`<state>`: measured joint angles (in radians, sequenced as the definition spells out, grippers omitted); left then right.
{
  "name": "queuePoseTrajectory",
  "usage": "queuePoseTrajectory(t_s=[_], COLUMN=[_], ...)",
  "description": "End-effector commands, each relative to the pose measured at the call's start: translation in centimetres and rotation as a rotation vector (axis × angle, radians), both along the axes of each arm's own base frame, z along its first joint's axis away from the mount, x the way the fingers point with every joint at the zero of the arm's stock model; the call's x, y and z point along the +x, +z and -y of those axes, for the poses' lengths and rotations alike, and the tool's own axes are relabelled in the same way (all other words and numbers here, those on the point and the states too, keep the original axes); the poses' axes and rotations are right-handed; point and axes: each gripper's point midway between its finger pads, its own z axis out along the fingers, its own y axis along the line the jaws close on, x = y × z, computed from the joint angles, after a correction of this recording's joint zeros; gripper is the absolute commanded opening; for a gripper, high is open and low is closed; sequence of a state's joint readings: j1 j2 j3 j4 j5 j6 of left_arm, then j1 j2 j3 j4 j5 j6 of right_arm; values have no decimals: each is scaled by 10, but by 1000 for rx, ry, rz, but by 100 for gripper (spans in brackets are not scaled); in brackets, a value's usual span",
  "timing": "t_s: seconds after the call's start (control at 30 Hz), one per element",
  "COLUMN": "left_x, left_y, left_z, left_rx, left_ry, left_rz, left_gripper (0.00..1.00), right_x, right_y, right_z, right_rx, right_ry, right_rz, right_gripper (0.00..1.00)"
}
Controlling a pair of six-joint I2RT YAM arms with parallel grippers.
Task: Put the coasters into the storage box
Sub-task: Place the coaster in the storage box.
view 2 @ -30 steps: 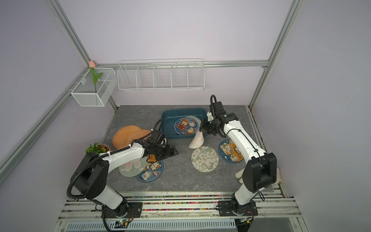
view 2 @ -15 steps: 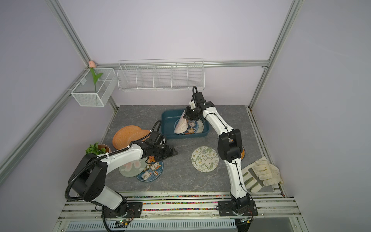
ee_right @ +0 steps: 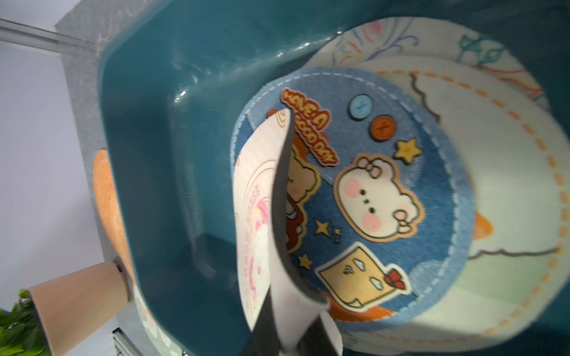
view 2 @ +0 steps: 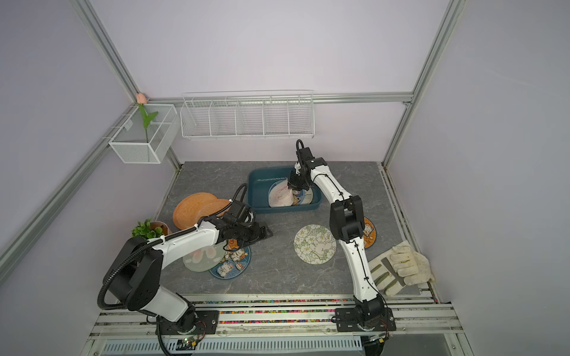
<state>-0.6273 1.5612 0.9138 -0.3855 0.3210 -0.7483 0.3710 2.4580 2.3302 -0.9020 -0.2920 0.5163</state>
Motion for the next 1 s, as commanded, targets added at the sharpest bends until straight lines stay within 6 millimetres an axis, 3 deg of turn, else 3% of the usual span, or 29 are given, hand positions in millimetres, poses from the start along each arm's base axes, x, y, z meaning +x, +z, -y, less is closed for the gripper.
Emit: queuePoseTrajectory(t_s=[0.0, 0.13, 0.23, 0.53, 0.8, 0.97], left_x=[1, 0, -2, -1, 4, 6], left_y=[4, 3, 3, 3, 9, 11], left_z=[-3, -3, -3, -2, 2, 6], left_rx=[-5, -7, -10, -17, -31, -22], left_ry=[14, 10, 9, 3, 0, -16], left_rz=[14, 12, 12, 17, 53, 79], left_gripper=[93, 93, 93, 94, 99, 99], right_x=[-8, -11, -14, -37, -88, -135], right_y=[-5, -2, 4, 33, 56, 46], right_z=[15, 22, 26, 33, 44, 59], right_rx=[-85, -126, -145, -131, -82, -79], right_ry=[4, 2, 2, 25, 58, 62], right_rz=[-25, -19, -8, 21, 24, -27], right_gripper=[36, 65, 79, 99, 92, 89])
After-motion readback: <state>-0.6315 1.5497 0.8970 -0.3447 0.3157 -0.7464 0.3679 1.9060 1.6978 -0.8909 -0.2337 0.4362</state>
